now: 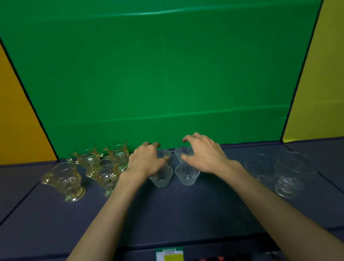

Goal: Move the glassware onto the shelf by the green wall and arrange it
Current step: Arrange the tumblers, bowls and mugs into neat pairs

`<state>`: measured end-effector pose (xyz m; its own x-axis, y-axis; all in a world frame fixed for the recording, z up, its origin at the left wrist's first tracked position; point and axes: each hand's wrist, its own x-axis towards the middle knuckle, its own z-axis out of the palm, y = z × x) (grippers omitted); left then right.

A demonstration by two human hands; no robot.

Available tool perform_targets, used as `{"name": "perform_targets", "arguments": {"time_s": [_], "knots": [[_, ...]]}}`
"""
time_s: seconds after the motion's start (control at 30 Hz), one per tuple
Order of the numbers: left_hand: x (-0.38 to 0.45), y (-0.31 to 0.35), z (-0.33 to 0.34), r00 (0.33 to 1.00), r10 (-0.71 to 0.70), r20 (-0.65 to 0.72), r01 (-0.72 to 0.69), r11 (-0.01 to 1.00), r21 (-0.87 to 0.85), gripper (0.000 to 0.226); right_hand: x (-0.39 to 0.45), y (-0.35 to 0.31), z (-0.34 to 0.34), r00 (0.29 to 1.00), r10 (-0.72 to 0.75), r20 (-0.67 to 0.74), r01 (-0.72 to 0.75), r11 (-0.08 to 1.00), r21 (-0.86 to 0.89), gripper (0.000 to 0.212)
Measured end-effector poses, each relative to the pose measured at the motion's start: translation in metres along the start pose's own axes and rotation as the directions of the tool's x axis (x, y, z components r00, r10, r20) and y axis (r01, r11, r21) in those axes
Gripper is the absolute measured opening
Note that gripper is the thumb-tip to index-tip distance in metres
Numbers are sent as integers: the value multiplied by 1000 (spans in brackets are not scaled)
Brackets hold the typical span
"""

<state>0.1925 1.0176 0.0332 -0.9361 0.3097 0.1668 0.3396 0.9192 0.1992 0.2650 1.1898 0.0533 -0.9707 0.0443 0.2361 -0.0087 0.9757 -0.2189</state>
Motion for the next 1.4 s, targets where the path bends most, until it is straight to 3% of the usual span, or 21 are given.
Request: {"name": "perform_targets", "arguments": {"time_s": [0.27,0.5,0.67,0.9,1.1,1.4], "knots": [[24,-7,11,999,-20,35,19,1000,18,69,38,1,28,973,205,110,-201,979,-43,77],[30,-7,18,999,-45,24,47,995,-93,74,47,3,43,959,267,97,-268,963,-2,79],[26,-9,20,998,-67,-10,64,980,-189,74,49,2,49,959,280,36,-282,958,50,74],[12,-16,-6,975,-68,-213,6,961,-276,70,42,1,33,969,235,-79,-226,967,114,78],[-11,-15,-21,976,-29,-218,-18,977,-210,74,17,1,16,974,173,-149,-146,974,173,77],[-46,-12,-2,980,-8,-198,-25,986,-164,71,-20,-2,28,986,141,-94,-122,976,182,73]]}}
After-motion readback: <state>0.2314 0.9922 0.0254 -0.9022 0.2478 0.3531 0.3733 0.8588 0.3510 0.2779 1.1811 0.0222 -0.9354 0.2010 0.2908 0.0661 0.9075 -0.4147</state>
